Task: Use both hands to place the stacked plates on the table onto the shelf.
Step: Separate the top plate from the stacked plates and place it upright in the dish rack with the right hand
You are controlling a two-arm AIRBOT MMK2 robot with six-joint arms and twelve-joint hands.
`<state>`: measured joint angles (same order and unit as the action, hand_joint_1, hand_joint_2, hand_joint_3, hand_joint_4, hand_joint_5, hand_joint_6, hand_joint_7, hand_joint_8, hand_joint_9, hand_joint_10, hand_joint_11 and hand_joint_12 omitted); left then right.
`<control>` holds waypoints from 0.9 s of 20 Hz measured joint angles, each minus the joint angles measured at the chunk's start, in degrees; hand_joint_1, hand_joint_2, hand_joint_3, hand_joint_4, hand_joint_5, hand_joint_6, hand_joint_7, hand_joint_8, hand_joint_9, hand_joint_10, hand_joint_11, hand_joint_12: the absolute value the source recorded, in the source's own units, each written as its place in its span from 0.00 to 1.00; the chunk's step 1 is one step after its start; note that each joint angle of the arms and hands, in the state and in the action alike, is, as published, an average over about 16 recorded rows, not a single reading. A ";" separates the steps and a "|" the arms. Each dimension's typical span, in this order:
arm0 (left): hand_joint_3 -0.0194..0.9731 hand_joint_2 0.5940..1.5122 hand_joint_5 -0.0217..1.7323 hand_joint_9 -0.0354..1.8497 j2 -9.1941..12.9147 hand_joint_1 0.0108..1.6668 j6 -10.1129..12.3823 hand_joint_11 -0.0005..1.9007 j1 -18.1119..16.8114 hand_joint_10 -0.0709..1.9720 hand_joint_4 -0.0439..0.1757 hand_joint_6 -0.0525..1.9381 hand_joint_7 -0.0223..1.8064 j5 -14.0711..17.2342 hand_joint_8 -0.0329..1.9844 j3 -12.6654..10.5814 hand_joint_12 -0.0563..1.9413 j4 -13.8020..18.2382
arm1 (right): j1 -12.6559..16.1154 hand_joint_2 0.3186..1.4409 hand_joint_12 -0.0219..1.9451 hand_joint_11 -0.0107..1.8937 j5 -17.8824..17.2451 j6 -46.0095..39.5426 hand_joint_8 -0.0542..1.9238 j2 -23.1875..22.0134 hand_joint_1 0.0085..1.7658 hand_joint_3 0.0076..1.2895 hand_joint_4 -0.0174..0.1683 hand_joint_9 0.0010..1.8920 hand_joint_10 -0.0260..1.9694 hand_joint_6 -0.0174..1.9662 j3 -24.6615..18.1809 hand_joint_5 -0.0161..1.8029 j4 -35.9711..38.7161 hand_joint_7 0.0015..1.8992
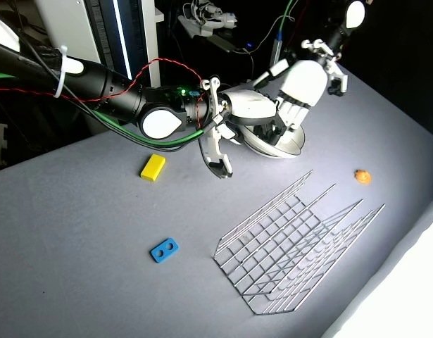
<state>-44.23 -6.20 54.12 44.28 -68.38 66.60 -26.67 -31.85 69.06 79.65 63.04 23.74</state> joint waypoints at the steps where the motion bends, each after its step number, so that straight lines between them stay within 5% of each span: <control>1: 0.04 0.54 0.07 0.05 0.31 0.00 0.00 0.01 -0.50 0.04 0.21 0.03 0.05 -0.05 0.02 -0.49 0.03 -0.49 | -0.01 0.58 0.61 0.38 -0.59 -0.02 0.41 -0.22 0.64 0.01 0.19 0.63 0.02 0.46 -0.18 0.48 -0.05 0.50; 18: 0.04 0.54 0.07 0.05 5.63 0.00 0.01 0.02 -4.53 0.04 0.22 0.03 0.05 -1.05 0.02 -6.52 0.04 -2.82 | 1.19 0.59 0.61 0.38 -10.24 0.21 0.48 -7.54 0.66 0.01 0.20 0.64 0.02 0.52 -5.88 0.53 -3.31 0.56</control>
<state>-38.60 -6.20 49.59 43.23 -74.90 63.78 -25.48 -42.09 69.27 72.11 57.16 20.44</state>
